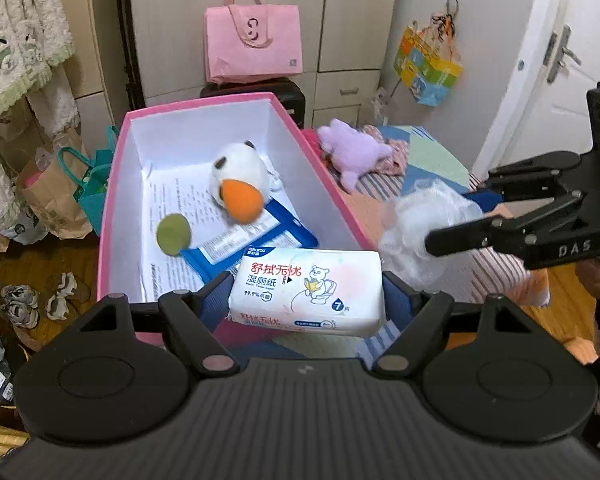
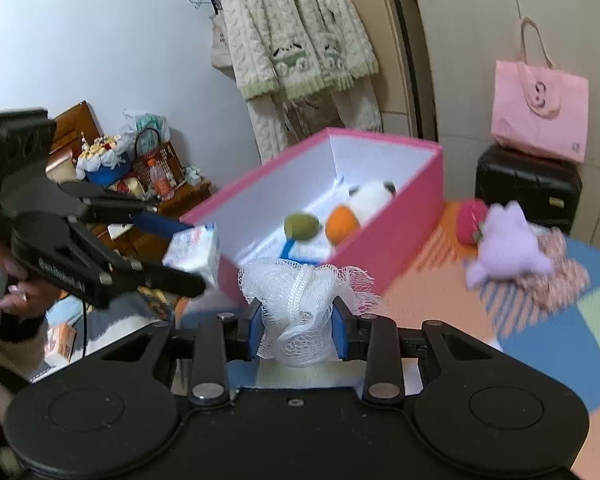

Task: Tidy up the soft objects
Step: 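Lower the wipe pack and mesh puff into the box and open both grippers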

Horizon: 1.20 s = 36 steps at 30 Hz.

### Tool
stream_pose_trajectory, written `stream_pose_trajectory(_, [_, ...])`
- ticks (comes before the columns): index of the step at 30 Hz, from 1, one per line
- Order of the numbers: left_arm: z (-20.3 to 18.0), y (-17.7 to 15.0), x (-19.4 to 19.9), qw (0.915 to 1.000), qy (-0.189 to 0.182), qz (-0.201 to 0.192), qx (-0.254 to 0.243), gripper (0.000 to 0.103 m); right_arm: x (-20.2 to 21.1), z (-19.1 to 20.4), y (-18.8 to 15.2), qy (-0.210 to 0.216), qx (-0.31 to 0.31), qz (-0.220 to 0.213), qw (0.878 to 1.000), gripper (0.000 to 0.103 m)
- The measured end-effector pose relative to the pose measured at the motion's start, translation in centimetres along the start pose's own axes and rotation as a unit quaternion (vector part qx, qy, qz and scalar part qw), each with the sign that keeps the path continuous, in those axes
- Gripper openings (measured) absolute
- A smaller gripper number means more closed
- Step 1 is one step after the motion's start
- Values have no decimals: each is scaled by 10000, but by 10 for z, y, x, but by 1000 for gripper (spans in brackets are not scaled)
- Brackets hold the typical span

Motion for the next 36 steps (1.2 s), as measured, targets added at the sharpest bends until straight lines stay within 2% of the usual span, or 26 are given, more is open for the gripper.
stream_pose_trajectory(4, [13,7,-15,9999,125,-96,-52,78,-25,-3,21,103,7,-102,9999,39])
stream_pose_trajectory(9, [24,16,-41,9979,505,-239,-322,78,-62,-11,42,203,8,-206,9996,39])
stream_pose_trajectory(15, [39,22,-73,9949,842,-263,-493,78,-114,-28,60,10,8,-89,10000,39])
stream_pose_trajectory(18, [46,25,-89,9959,793,-87,-424,78,-139,-36,67,-43,16,-8,10000,39])
stream_pose_trajectory(21, [54,29,-107,9979,552,210,-257,78,-160,-45,72,-35,-43,107,9999,39])
stream_pose_trajectory(26, [62,31,-133,9954,708,453,-468,78,-191,-56,72,-67,-63,349,9993,39])
stream_pose_trajectory(29, [70,32,-145,9953,568,709,-349,78,-204,-58,71,-1,-82,472,9989,39])
stream_pose_trajectory(36, [72,39,-148,9949,502,673,-552,78,-226,-64,72,78,-14,618,9981,42])
Point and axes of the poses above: each gripper's, at about its wrist camera, not at the fingertips, and x roughly against the way its jaws point, z to its left, y to its top, the point moved 2 cm from there along -x, roughly the way its jaws point, and after that the axes turned 15 degrees about -z, right-handed, at the moved point
